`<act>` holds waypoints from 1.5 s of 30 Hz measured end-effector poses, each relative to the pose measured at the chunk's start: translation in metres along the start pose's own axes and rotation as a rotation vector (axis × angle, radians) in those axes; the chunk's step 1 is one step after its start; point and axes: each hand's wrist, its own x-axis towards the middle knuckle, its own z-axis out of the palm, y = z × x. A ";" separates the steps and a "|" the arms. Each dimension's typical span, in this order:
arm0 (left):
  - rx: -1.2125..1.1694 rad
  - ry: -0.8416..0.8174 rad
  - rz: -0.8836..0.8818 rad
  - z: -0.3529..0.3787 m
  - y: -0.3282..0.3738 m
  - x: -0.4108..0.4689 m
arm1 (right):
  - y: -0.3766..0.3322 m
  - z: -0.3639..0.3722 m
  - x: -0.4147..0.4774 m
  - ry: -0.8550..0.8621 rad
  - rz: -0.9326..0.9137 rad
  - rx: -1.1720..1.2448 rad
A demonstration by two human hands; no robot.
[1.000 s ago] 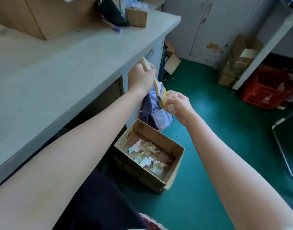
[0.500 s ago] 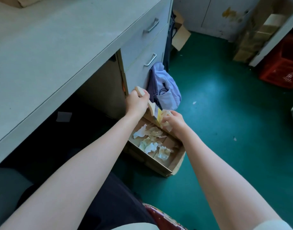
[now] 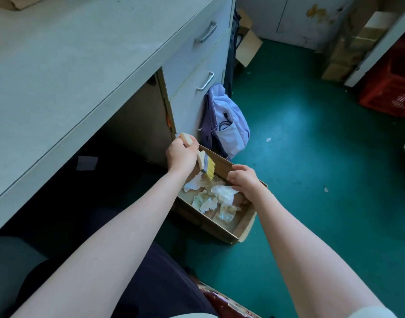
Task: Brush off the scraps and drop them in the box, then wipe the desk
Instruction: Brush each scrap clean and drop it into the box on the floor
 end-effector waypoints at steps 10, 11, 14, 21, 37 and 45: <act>-0.259 0.004 0.147 -0.038 0.049 -0.018 | -0.062 -0.001 -0.039 -0.006 -0.147 0.065; -0.286 0.002 0.169 -0.042 0.056 -0.021 | -0.072 -0.001 -0.044 0.005 -0.163 0.091; -0.362 -0.022 0.239 -0.055 0.081 -0.033 | -0.096 -0.002 -0.059 0.022 -0.213 0.184; -0.452 -0.006 0.433 -0.097 0.145 -0.059 | -0.147 -0.007 -0.097 0.026 -0.373 0.201; -0.529 0.388 0.567 -0.286 0.162 -0.067 | -0.244 0.119 -0.197 -0.387 -0.574 0.194; -0.474 0.628 0.527 -0.376 0.124 -0.066 | -0.249 0.208 -0.225 -0.534 -0.612 0.072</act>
